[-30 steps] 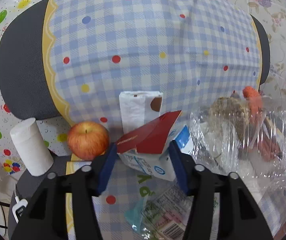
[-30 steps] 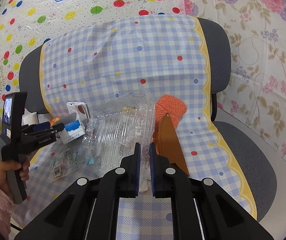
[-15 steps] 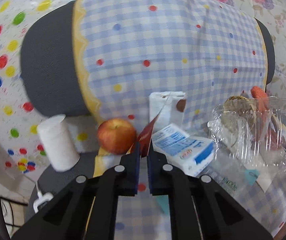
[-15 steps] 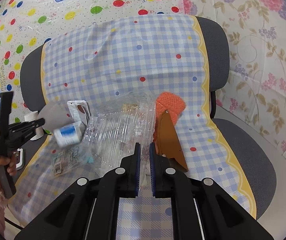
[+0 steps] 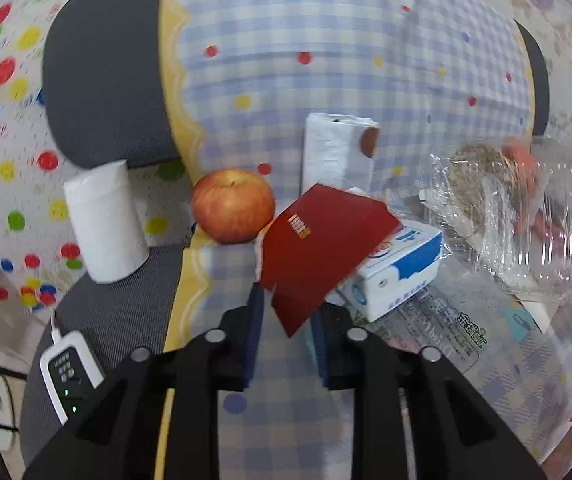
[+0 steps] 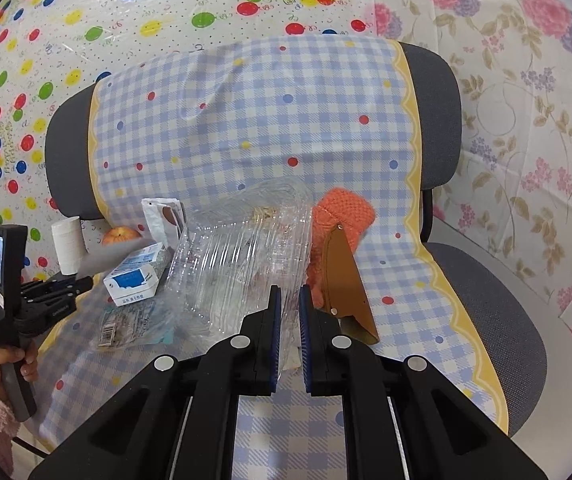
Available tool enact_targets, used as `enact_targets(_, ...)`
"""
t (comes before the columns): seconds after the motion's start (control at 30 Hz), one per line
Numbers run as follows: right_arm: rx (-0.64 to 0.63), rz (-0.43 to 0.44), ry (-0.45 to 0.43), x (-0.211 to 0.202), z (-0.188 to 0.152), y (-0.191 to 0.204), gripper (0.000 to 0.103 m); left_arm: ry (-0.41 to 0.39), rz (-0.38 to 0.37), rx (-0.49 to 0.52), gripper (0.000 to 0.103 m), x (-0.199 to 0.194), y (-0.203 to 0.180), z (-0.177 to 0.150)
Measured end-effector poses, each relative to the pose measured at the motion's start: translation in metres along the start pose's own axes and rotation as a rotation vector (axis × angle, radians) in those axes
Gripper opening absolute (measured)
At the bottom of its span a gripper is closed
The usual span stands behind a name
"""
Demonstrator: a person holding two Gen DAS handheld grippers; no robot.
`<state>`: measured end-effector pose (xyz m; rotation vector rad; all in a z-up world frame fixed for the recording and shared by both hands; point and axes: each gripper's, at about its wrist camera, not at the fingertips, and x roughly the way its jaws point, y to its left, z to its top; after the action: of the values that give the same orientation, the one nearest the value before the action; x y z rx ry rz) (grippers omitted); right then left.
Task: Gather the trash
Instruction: 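Grasp the red card with the left tool while the right tool holds the plastic box, then carry the clear plastic box to the pink bin and open the right tool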
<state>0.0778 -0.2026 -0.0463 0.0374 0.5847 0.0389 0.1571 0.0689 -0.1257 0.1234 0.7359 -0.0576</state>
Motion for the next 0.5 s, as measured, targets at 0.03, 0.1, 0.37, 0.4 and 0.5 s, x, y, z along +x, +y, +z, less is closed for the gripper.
enact_targets(0.03, 0.001, 0.0, 0.002, 0.001, 0.0, -0.001, 0.01, -0.008, -0.002, 0.014, 0.023, 0.0, -0.004, 0.0)
enact_targets(0.1, 0.003, 0.001, 0.007, 0.002, 0.0, -0.003, 0.01, -0.02, 0.006, 0.042, 0.025, 0.0, -0.012, 0.003)
enact_targets(0.37, 0.014, 0.005, 0.019, 0.007, -0.002, -0.008, 0.01, -0.067, 0.017, 0.069, 0.031, -0.002, -0.026, 0.011)
enact_targets(0.4, 0.014, 0.008, 0.018, 0.007, -0.002, -0.008, 0.01, -0.07, 0.012, 0.065, 0.02, -0.002, -0.027, 0.014)
enact_targets(0.5, 0.025, 0.012, 0.008, 0.006, 0.0, -0.008, 0.01, -0.084, 0.024, 0.038, 0.004, -0.004, -0.023, 0.019)
